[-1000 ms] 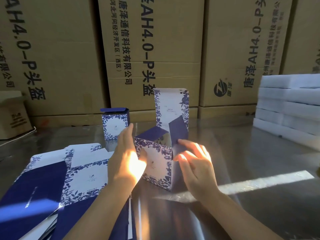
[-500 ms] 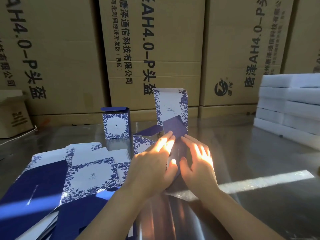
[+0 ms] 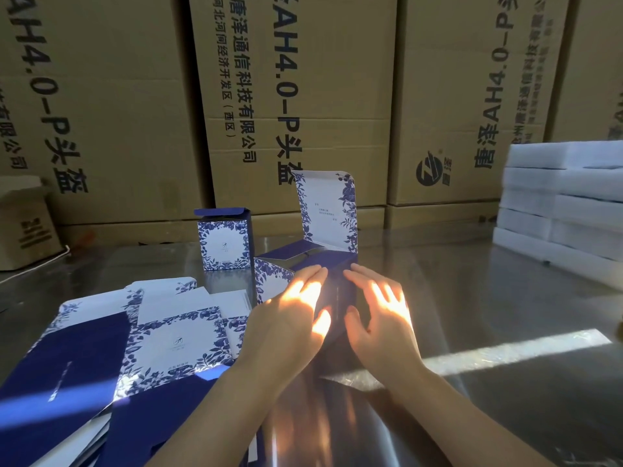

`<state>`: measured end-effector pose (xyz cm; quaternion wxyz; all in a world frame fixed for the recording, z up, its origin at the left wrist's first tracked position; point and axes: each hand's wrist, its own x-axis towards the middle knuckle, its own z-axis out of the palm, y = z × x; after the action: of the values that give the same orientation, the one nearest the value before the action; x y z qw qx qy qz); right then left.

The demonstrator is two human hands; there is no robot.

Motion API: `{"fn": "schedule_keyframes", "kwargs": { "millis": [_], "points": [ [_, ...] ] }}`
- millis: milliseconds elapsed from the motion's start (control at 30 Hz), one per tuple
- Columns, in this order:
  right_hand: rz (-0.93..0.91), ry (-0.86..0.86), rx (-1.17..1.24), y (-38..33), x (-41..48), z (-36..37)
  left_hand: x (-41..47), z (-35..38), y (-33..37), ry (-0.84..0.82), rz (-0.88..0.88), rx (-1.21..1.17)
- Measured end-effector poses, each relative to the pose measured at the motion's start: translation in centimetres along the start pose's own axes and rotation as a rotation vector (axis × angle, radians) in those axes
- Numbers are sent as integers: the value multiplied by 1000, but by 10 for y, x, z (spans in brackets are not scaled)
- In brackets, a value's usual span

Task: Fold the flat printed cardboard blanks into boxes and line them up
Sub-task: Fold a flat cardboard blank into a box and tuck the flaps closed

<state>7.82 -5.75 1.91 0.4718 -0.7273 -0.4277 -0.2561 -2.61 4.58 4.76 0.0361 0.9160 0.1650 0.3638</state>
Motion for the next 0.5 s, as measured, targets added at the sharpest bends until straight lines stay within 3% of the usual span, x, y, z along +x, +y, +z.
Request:
{"fn": "schedule_keyframes", "kwargs": {
  "millis": [267,500],
  "points": [
    [4,58,8,1,2,1,0,-5,3,22,74,-21],
    [-36,94,-18,2,4,-1,0,-10,6,150,153,-28]
  ]
}}
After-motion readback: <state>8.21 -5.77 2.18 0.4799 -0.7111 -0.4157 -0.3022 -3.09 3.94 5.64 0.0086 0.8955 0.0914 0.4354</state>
